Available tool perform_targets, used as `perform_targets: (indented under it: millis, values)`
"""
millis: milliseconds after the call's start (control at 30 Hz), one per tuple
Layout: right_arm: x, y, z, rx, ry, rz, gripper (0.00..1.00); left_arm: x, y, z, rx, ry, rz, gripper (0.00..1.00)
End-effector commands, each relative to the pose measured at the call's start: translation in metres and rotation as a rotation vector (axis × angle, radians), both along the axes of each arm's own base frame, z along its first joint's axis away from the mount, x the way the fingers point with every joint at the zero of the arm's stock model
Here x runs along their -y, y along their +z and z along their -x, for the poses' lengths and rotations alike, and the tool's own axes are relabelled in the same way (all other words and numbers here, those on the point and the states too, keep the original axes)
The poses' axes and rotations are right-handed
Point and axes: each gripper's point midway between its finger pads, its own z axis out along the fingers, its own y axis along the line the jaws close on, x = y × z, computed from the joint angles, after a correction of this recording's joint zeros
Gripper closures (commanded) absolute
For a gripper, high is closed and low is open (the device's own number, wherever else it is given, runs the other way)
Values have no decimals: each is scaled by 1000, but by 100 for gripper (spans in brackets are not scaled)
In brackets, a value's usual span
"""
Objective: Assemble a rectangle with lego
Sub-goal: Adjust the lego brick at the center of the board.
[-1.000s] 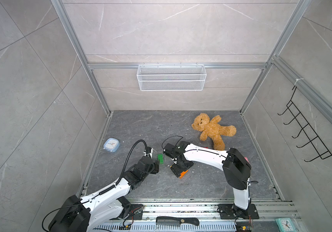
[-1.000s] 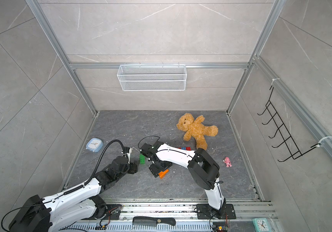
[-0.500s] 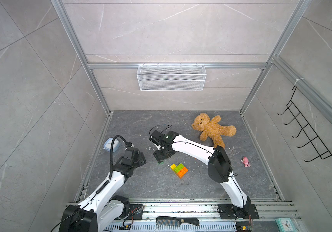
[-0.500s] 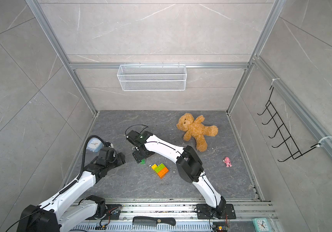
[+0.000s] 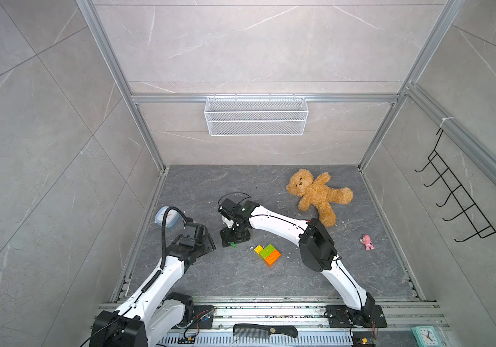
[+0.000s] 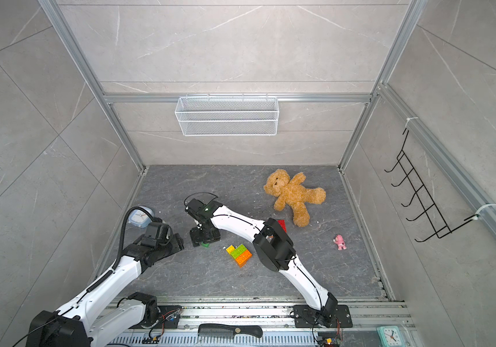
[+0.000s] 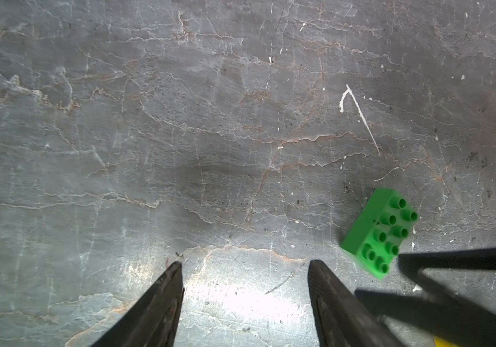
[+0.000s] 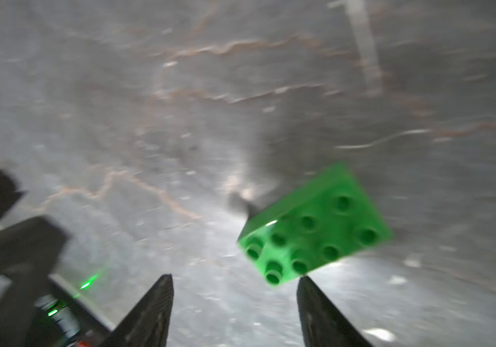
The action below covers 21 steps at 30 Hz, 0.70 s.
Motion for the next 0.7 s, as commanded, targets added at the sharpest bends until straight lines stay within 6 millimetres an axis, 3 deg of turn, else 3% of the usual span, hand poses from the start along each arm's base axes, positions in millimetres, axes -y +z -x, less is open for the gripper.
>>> perform_targets:
  millis: [0,100,233,333,467,667]
  values:
    - [-19,13,17,-64,20,-88,33,0,14,-6,41,7,12,32]
    - [-4,20,6,1,25,-46,32,-1,16,-5,57,13,16,32]
    - [37,16,-18,205,117,172,30,0,14,-5,58,13,22,32]
    - [56,12,-24,280,214,278,25,11,10,-7,70,-31,69,31]
    - [55,10,-23,288,270,291,16,25,3,-6,99,-49,147,31]
    - [41,-9,-25,246,330,309,9,14,-12,6,67,2,120,31]
